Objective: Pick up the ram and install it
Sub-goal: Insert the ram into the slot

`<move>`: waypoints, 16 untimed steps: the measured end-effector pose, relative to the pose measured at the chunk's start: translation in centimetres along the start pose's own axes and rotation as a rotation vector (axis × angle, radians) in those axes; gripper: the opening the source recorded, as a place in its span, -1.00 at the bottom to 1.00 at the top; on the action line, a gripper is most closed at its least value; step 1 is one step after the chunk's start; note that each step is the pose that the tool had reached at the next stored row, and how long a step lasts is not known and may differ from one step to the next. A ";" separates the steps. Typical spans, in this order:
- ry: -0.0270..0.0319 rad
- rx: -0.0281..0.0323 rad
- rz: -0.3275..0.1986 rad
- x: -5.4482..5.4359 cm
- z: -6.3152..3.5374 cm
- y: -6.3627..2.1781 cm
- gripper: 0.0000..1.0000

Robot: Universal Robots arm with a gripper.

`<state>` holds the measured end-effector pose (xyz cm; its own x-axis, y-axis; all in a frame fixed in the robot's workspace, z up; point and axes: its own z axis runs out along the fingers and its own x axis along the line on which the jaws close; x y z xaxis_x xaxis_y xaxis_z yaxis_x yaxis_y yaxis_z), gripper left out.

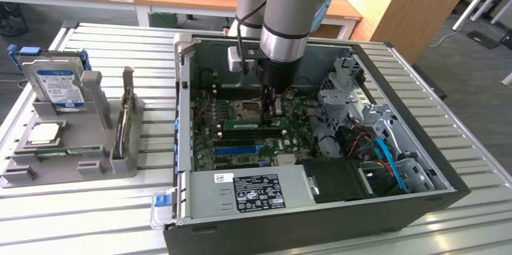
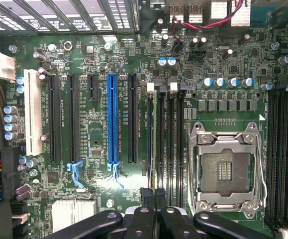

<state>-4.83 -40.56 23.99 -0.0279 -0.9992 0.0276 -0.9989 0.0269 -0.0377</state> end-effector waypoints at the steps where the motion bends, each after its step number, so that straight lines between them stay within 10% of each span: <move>1: 0.0001 0.0000 0.000 0.0 0.03 0.00 -0.76; 16: 0.0000 0.0001 0.000 0.0 0.60 0.04 -0.76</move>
<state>-4.85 -40.56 23.39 -0.0280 -0.9992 0.0276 -0.9989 0.0269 -0.0378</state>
